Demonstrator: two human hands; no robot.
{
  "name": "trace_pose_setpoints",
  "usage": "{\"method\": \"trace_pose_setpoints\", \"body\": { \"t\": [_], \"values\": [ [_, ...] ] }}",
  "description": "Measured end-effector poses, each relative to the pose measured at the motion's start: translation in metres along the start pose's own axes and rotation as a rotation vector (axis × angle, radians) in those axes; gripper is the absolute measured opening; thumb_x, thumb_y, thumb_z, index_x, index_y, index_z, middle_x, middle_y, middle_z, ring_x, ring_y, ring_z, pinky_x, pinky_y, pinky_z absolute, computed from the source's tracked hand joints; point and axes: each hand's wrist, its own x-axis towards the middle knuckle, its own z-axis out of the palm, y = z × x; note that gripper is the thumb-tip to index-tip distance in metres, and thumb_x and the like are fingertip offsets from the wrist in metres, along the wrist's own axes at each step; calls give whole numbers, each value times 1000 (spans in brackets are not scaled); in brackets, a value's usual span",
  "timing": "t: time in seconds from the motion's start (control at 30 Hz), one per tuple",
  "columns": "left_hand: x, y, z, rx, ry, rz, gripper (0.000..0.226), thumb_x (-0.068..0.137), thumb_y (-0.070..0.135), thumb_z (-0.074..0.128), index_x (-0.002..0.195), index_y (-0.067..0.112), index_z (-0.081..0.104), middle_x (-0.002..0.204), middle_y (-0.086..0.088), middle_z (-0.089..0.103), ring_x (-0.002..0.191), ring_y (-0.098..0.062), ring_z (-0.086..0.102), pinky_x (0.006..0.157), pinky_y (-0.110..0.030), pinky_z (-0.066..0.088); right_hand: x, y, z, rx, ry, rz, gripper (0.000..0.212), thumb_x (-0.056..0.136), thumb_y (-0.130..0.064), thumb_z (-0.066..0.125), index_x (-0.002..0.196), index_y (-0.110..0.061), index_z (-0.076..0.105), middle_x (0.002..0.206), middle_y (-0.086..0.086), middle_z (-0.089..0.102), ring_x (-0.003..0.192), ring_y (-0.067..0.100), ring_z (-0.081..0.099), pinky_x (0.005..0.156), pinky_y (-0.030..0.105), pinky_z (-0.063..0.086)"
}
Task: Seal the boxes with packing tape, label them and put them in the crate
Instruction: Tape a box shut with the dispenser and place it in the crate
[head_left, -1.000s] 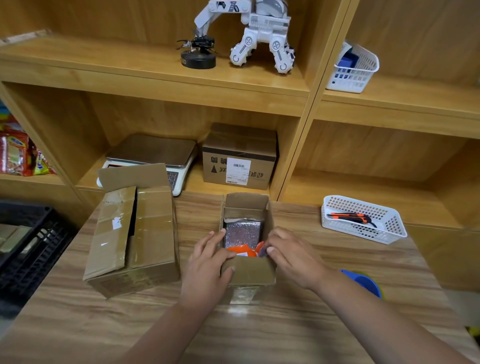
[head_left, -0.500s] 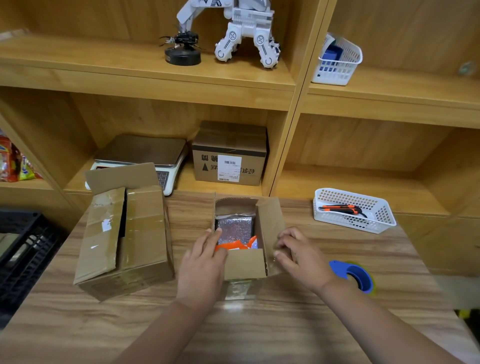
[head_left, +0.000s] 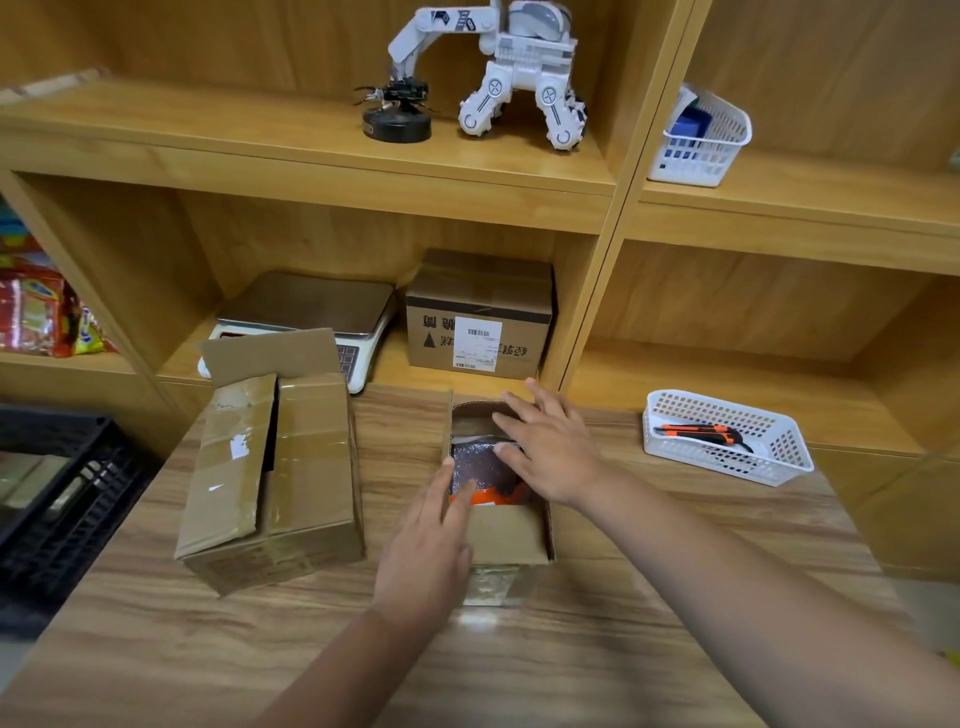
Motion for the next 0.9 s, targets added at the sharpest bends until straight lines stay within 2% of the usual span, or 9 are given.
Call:
{"method": "trace_pose_setpoints", "body": {
  "t": [0.1,0.33,0.53,0.6,0.63,0.7,0.77,0.83,0.9],
  "values": [
    [-1,-1,-4,14,-11,4,71,92,27,48,149,25,7,157,3,-15,145,-14,-2,115,-25,11,19,3,-6,-37,-50,60,55,101,-44,24,149,-19,24,158,-5,14,146,20,-11,118,46,0],
    [-2,-4,-2,13,-21,4,71,94,30,46,150,26,1,155,5,-20,145,-14,-2,115,-26,12,47,9,-17,-89,-119,124,49,101,-40,28,148,-26,28,157,-1,22,146,23,-3,116,47,2],
    [2,2,-2,17,-31,49,66,94,30,42,150,21,10,157,3,-13,145,-14,6,113,-22,11,65,15,-18,-145,-209,194,57,101,-41,27,152,-28,4,159,4,10,146,26,-8,115,49,1],
    [7,4,-2,98,18,121,66,92,34,43,150,19,15,156,3,-5,144,-14,13,109,-22,9,69,15,-13,-23,-206,230,58,101,-41,26,152,-29,0,159,3,8,146,25,-7,116,48,3],
    [8,4,0,103,-15,158,68,94,35,40,151,18,8,156,4,-6,145,-13,6,109,-23,0,70,14,-11,70,-204,250,58,101,-40,26,152,-29,0,160,2,5,146,25,-5,116,47,5],
    [7,3,8,88,-214,153,73,97,40,35,149,15,-9,157,2,-9,143,-10,-11,104,-22,-19,70,15,-4,356,-188,293,55,102,-35,29,151,-32,4,160,-3,1,146,25,-1,118,45,7],
    [7,4,10,98,-264,134,79,97,46,35,147,12,-16,157,1,-12,135,-5,-21,96,-20,-29,68,16,0,709,-132,343,52,102,-23,35,149,-34,15,159,-8,5,146,21,5,119,43,8],
    [8,0,21,73,-206,121,86,93,50,39,146,11,-17,153,4,-11,134,-5,-17,100,-24,-27,64,18,0,891,-86,353,53,100,-8,37,147,-32,28,158,-8,14,145,17,11,119,40,9],
    [8,0,23,81,-179,132,91,84,55,42,148,14,-7,152,-2,0,143,-16,10,114,-35,-2,61,23,-2,921,-74,328,54,98,0,36,144,-26,36,156,-3,21,143,16,17,116,32,11]
  ]
}}
